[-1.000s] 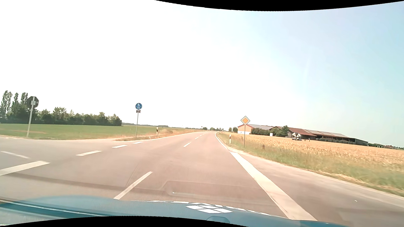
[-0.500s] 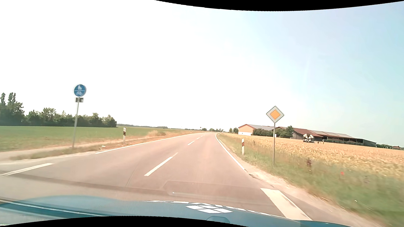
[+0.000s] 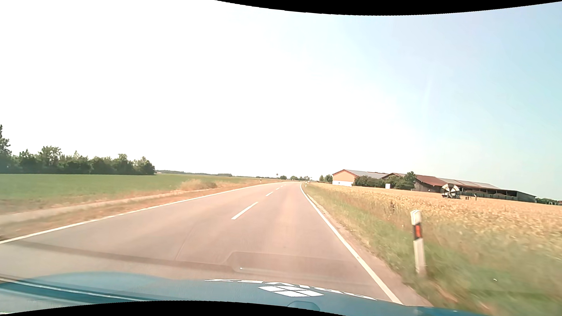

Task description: Follow the waypoints while adhering to traffic rules and regulations

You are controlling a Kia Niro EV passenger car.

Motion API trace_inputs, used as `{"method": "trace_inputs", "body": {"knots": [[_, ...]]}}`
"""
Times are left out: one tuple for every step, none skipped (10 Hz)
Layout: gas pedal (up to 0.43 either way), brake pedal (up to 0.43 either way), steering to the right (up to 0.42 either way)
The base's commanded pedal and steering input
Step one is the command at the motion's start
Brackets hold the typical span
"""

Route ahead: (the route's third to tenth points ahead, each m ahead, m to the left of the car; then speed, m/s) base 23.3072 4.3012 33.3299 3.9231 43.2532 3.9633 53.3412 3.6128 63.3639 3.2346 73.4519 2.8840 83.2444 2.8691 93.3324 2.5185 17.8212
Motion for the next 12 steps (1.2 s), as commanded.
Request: {"method": "trace_inputs", "body": {"knots": [[0.189,0.0,-0.003],[0.189,0.0,-0.002],[0.189,0.0,-0.001],[0.189,0.0,-0.001],[0.189,0.0,0.0],[0.189,0.0,-0.001],[0.189,0.0,-0.001],[0.189,0.0,-0.001],[0.189,0.0,-0.001],[0.189,0.0,-0.001],[0.189,0.0,-0.001],[0.189,0.0,-0.002]]}}
